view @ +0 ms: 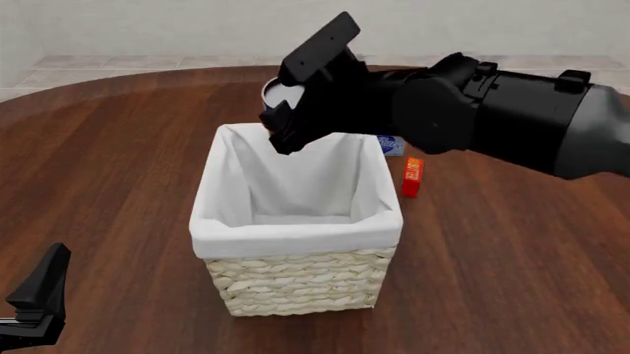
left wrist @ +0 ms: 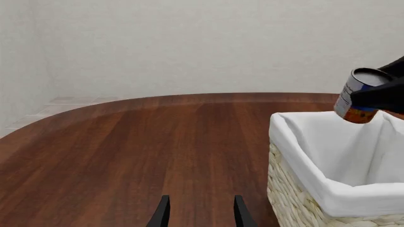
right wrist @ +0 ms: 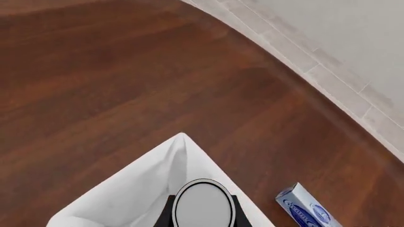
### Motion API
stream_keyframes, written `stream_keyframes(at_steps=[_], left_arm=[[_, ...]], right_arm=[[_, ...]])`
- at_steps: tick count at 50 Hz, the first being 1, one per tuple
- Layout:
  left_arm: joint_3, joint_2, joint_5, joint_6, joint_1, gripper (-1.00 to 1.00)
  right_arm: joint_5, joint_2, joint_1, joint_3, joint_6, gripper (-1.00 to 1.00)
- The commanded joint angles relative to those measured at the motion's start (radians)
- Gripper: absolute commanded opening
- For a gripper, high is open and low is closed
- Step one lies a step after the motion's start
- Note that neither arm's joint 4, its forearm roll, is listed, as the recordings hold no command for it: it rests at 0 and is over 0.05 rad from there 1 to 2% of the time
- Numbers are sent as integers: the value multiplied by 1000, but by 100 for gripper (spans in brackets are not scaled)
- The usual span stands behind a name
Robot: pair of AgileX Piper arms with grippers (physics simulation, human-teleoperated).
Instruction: Pick up the alphabet soup and put it in the basket.
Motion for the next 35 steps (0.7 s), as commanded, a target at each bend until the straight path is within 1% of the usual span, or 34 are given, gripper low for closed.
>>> stream_keyframes(at_steps=[1, 20, 35], left_arm=[[0, 0, 0, 0, 0, 100], [0, 0, 0, 0, 0, 100], [0, 0, 0, 0, 0, 100]], right_arm=[[20, 66, 11, -22, 22, -100], [55, 162, -11, -58, 11, -100], [41, 130, 4, -10, 22, -100]])
